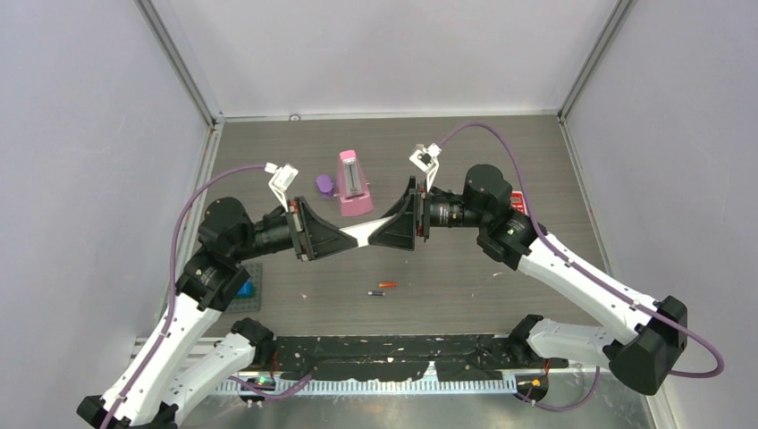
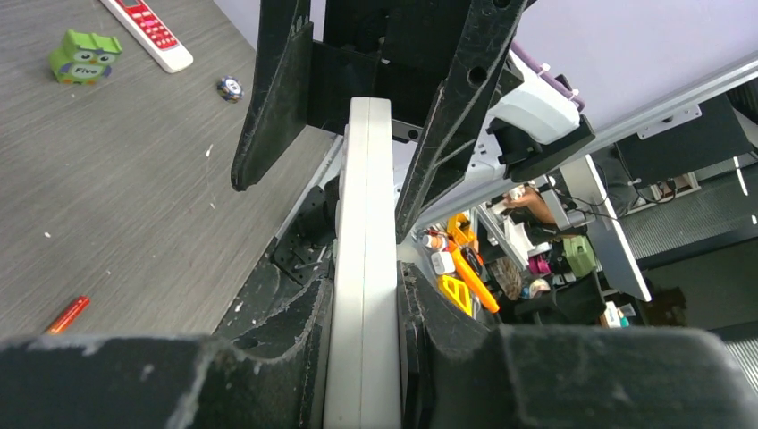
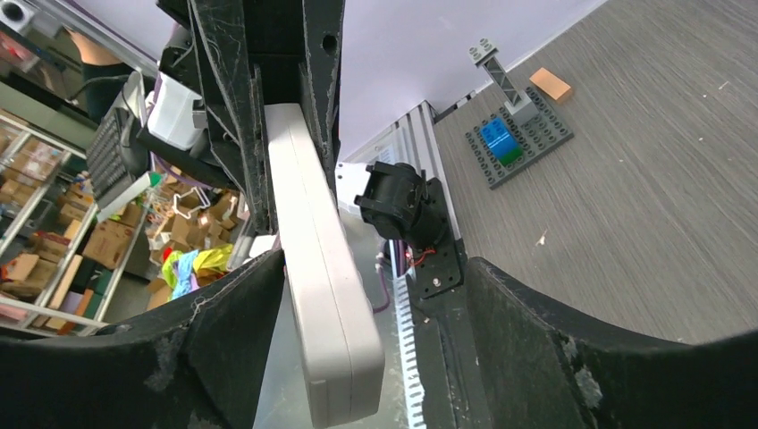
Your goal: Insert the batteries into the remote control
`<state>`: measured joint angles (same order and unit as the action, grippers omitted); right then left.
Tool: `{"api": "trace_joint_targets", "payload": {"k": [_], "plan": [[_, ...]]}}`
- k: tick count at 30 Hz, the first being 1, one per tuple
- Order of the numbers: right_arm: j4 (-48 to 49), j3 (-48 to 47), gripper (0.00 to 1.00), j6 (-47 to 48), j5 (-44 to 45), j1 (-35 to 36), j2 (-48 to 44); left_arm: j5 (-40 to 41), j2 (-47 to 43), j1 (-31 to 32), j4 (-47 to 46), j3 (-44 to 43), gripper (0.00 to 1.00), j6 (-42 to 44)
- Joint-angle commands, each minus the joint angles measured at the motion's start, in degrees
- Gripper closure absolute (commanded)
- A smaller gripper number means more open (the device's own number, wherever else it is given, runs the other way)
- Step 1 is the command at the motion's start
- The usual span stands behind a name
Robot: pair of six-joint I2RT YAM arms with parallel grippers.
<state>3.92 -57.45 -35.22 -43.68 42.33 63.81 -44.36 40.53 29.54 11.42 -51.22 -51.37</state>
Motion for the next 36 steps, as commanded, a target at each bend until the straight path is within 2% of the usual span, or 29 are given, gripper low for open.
{"api": "trace_joint_targets", "payload": {"k": [1,7,15,19,24,28,32,36], "plan": [[9.8,1.14,0.22,-5.39,2.45,0.23,0.03,-3.67,-0.7,-0.36,-7.58,0.08,1.0,-3.86],[15.33,2.98,0.19,-9.99,3.38,0.24,0.43,-4.66,-1.35,-0.36,-8.58,0.93,1.0,-4.18],[16.74,3.36,0.18,-11.28,2.86,0.3,1.16,-4.36,-1.64,-0.79,-8.49,1.13,1.0,-4.24],[15.94,3.71,0.28,-10.91,2.53,0.29,1.55,-3.87,-1.86,-1.06,-8.95,0.69,1.0,-5.49],[14.85,4.17,0.51,-10.25,1.76,0.3,2.23,-3.84,-2.63,-1.4,-11.08,0.1,1.0,-9.12],[14.94,4.55,0.64,-10.72,1.41,0.17,2.96,-4.48,-3.23,-2.03,-11.07,-0.92,1.0,-9.63],[16.22,5.43,0.67,-11.8,1.01,-0.49,3.45,-4.74,-4.48,-3.74,-11.07,-0.5,1.0,-10.36],[20.07,7.18,0.68,-14.2,-0.16,-1.86,3.51,-5.85,-5.43,-5.36,-16.15,0.76,1.0,-14.22]]}}
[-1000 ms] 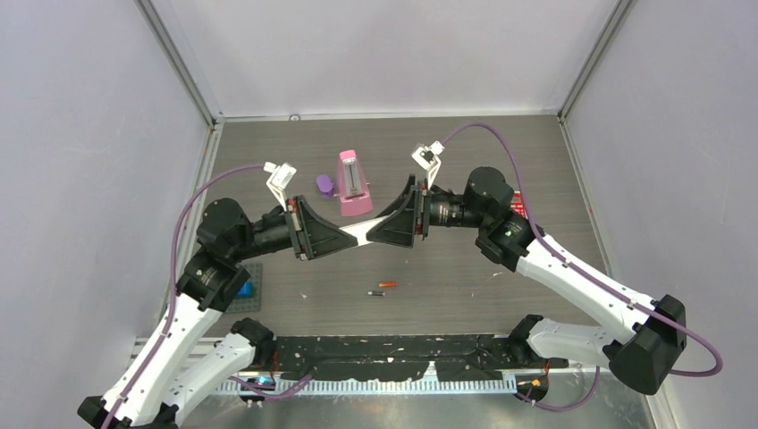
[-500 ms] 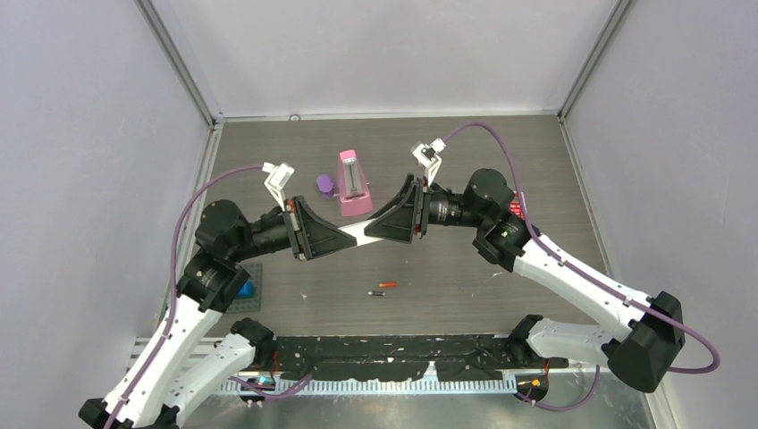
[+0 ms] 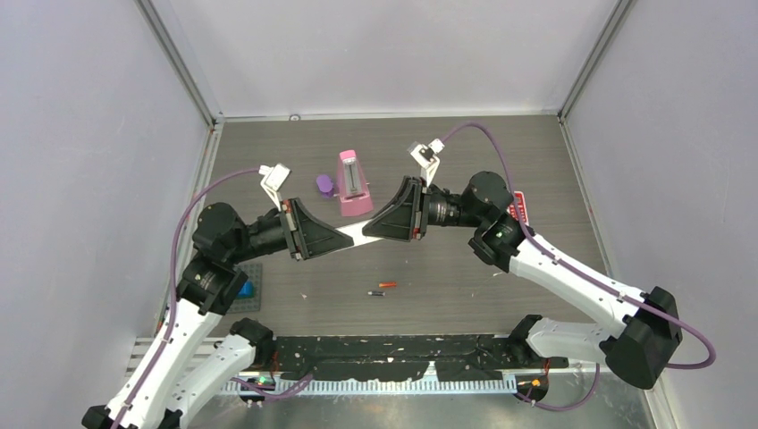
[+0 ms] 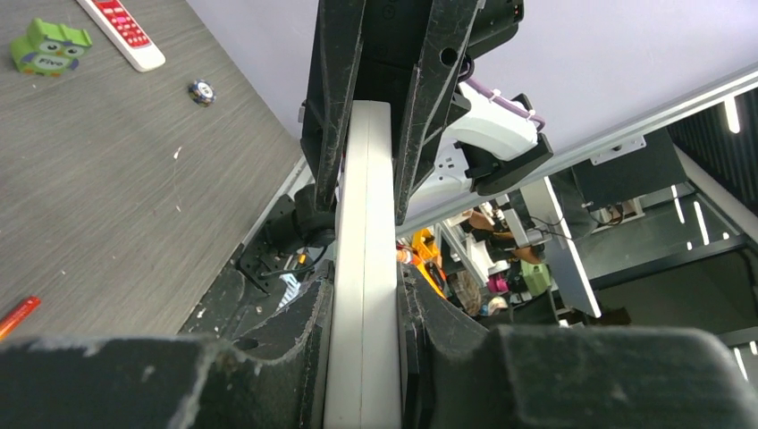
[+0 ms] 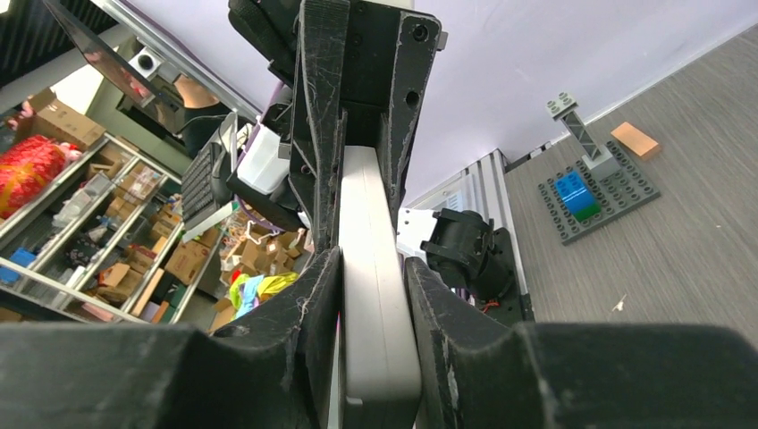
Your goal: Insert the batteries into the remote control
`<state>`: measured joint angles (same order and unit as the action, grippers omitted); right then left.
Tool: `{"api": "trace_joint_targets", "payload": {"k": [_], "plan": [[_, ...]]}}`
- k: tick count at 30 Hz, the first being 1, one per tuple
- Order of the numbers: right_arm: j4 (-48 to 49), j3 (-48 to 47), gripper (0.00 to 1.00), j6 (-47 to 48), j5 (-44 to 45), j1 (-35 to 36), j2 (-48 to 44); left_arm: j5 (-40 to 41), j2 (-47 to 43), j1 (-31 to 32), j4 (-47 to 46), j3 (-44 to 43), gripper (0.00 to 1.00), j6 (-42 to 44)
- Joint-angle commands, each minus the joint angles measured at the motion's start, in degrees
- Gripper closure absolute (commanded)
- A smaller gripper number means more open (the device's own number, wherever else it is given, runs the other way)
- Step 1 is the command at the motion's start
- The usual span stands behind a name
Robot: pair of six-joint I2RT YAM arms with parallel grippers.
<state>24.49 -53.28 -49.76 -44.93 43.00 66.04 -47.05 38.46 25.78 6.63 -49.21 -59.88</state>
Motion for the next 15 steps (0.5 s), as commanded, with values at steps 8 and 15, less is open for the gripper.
{"api": "trace_joint_targets", "payload": {"k": [8,15], "plan": [[4.26,4.39,0.68,-3.51,0.55,-4.14,1.57,-3.93,-4.28,-3.68,-11.4,-1.18,1.0,-6.1],[5.62,3.99,0.61,-5.33,1.93,-4.85,1.12,-4.83,-4.53,-5.3,-10.43,0.43,1.0,-5.43]]}}
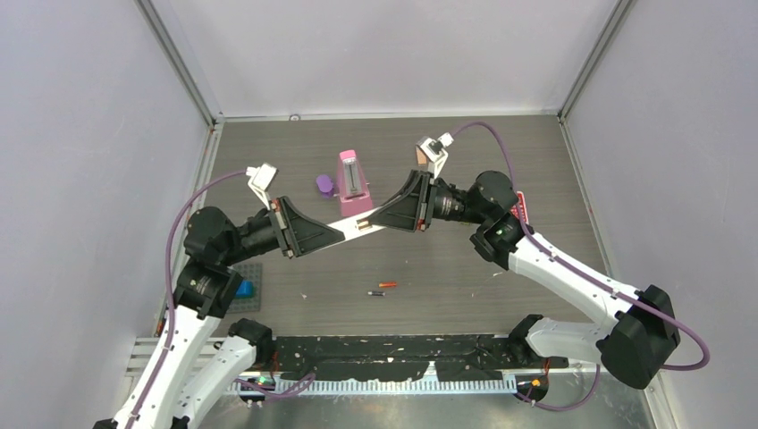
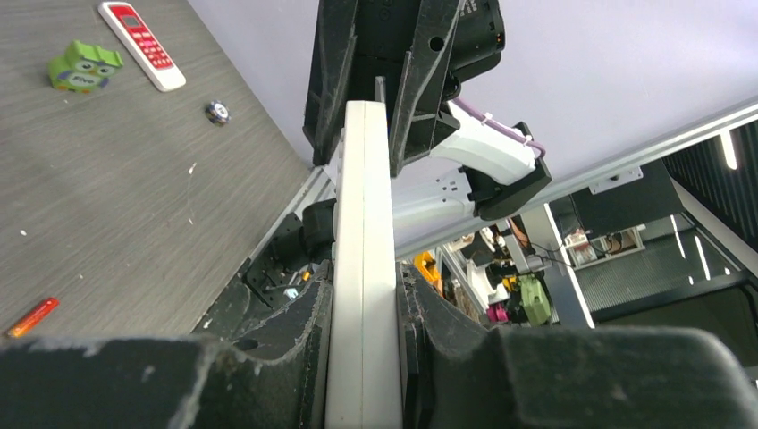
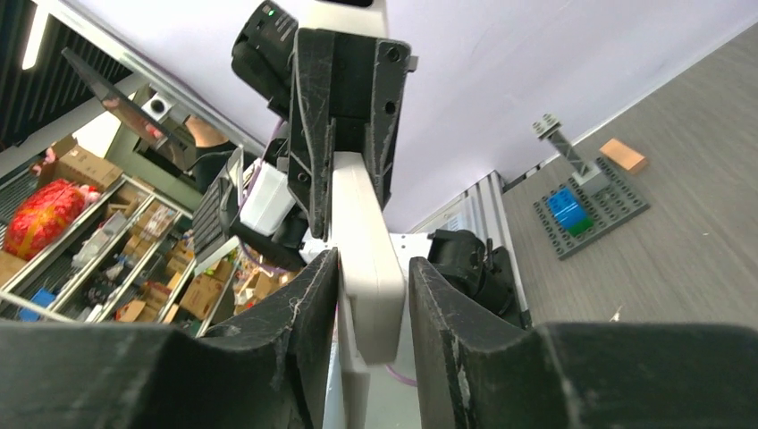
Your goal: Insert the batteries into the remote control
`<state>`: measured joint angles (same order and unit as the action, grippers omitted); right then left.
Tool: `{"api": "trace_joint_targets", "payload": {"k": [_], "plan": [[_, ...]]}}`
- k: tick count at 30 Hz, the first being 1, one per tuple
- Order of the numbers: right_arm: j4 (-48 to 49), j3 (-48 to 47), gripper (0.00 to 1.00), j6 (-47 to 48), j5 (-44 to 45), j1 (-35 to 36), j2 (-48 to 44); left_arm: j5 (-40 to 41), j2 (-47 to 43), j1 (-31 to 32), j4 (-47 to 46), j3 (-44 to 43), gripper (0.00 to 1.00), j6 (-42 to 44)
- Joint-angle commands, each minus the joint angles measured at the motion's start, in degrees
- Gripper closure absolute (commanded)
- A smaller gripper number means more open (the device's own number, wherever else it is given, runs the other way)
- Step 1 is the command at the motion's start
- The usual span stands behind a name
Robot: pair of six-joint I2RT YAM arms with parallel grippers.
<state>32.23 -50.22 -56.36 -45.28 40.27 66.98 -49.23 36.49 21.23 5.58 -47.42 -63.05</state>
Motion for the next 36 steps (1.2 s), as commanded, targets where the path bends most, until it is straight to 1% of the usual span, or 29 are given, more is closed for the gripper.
{"api": "trace_joint_targets", "payload": {"k": [1,5,7,8,11,13,14,16,18,22,23,27,31,32,36], "plan": [[-2.22,0.63,0.6,1.35,2.33,-2.17,0.35,-2.76,-2.35,-0.76,-9.42,-1.1,1.0,-2.24],[-3.16,-0.49,0.59,1.92,2.16,-2.13,1.1,-3.02,-1.68,-0.76,-9.32,-0.54,1.0,-1.84],[-3.69,-1.06,0.6,2.25,2.17,-2.13,1.33,-2.61,-1.2,-0.76,-6.62,-0.99,1.0,-0.06],[-4.03,-1.43,0.6,2.41,2.35,-2.13,1.38,-1.96,-0.97,-0.76,-3.45,-1.46,1.0,1.49],[-8.25,-2.24,0.6,4.92,3.65,-2.13,1.23,1.46,0.01,-0.76,7.95,-3.95,1.0,9.61],[-10.37,-2.48,0.57,6.2,4.29,-2.19,1.15,3.48,0.49,-0.76,12.75,-4.75,1.0,12.6],[-10.71,-2.47,0.53,6.36,4.35,-2.21,1.2,4.11,0.72,-0.69,13.78,-4.78,1.0,13.23],[-11.29,-2.29,0.47,6.33,4.54,-2.24,1.36,4.86,1.11,-0.75,14.83,-4.35,1.0,13.66],[-11.68,-2.26,0.44,6.19,4.91,-2.22,1.69,5.49,1.48,-0.76,15.67,-3.84,1.0,14.11],[-12.11,-2.34,0.43,5.13,5.86,-2.26,2.52,8.55,2.3,-0.8,19.87,-4.0,1.0,16.19],[-12.24,-2.34,0.43,4.88,5.93,-2.32,2.76,9.6,2.56,-0.84,21.14,-4.26,1.0,16.96],[-14.36,-2.53,0.49,3.89,6.28,-2.34,3.46,13.85,3.11,-0.93,24.89,-4.36,1.0,18.67],[-17.3,-2.73,0.51,2.08,6.58,-2.47,4.28,17.49,3.72,-1.26,27.45,-3.98,1.0,19.27],[-17.42,-2.63,0.5,1.62,6.6,-2.48,4.47,17.95,3.76,-1.28,27.54,-3.73,1.0,19.23],[-19.09,-2.04,0.39,0.26,6.38,-2.49,5.4,18.26,3.77,-1.39,25.96,-1.29,1.0,18.24]]}}
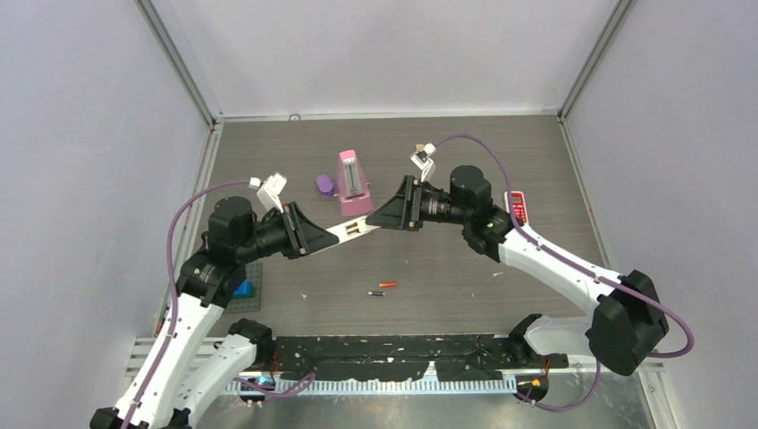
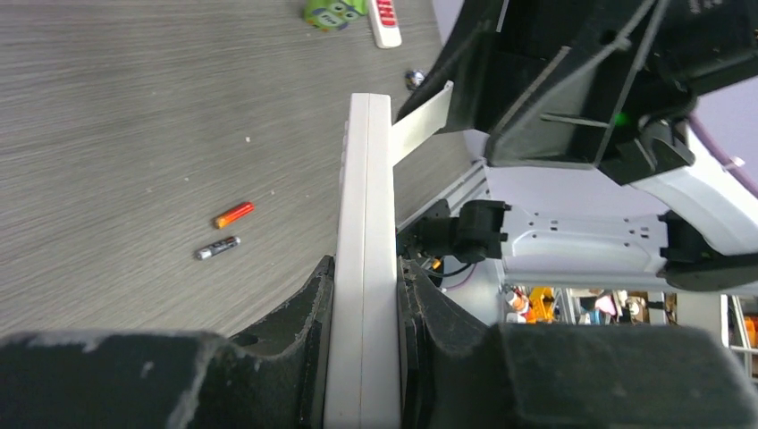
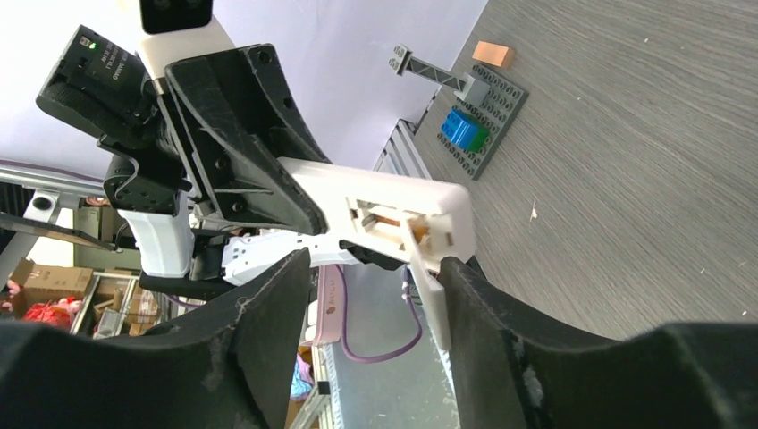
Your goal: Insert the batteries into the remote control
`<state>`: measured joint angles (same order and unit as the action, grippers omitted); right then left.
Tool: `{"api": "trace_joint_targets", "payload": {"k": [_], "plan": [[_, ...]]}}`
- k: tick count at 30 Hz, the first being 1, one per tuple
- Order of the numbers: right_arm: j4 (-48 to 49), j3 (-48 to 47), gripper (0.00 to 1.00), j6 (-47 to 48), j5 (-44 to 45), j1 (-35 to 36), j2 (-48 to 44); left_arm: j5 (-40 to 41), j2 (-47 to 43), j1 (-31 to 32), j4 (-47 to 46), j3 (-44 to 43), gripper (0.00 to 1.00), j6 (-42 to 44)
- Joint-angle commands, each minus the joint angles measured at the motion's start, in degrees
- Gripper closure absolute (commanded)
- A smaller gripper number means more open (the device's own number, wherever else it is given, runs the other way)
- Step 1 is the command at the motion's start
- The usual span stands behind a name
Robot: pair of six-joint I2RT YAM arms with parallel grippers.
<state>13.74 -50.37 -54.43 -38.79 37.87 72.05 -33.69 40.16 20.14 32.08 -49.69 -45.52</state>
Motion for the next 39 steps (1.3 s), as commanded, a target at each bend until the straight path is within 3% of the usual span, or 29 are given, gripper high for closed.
{"api": "trace_joint_targets", "payload": {"k": [1,5,7,13,18,20,27,30,39], "plan": [[-0.72,-1.82,0.38,-2.02,-0.56,-0.08,0.57,2.64,0.15,-0.4,-1.42,2.06,1.0,0.05],[-1.15,-0.87,0.37,-1.8,-1.42,-0.1,2.31,1.79,0.83,-0.67,-4.31,5.01,1.0,-1.56],[-1.91,-0.62,0.42,-1.17,-1.48,-0.08,3.16,2.14,1.05,-0.78,-4.58,5.68,1.0,-1.66],[-6.06,-0.7,0.63,3.03,-0.15,0.01,6.29,1.77,1.46,-0.89,-5.75,6.83,1.0,-2.01],[-7.18,-0.12,0.89,5.41,1.68,0.01,7.91,2.59,2.01,-0.89,-5.93,7.47,1.0,-1.46],[-7.03,0.4,0.94,6.27,3.19,0.0,7.53,4.26,2.13,-0.96,-4.6,7.67,1.0,-0.22],[-11.53,1.98,0.94,10.6,12.01,-0.13,4.65,11.05,2.14,-1.07,1.07,7.98,1.0,7.1],[-15.99,2.91,0.94,13.9,16.28,-0.03,6.57,8.29,1.86,-1.07,-0.11,8.41,1.0,9.76],[-15.16,7.87,0.92,16.94,22.35,0.08,16.64,-0.67,0.7,-1.07,-3.07,8.6,1.0,15.56]]}}
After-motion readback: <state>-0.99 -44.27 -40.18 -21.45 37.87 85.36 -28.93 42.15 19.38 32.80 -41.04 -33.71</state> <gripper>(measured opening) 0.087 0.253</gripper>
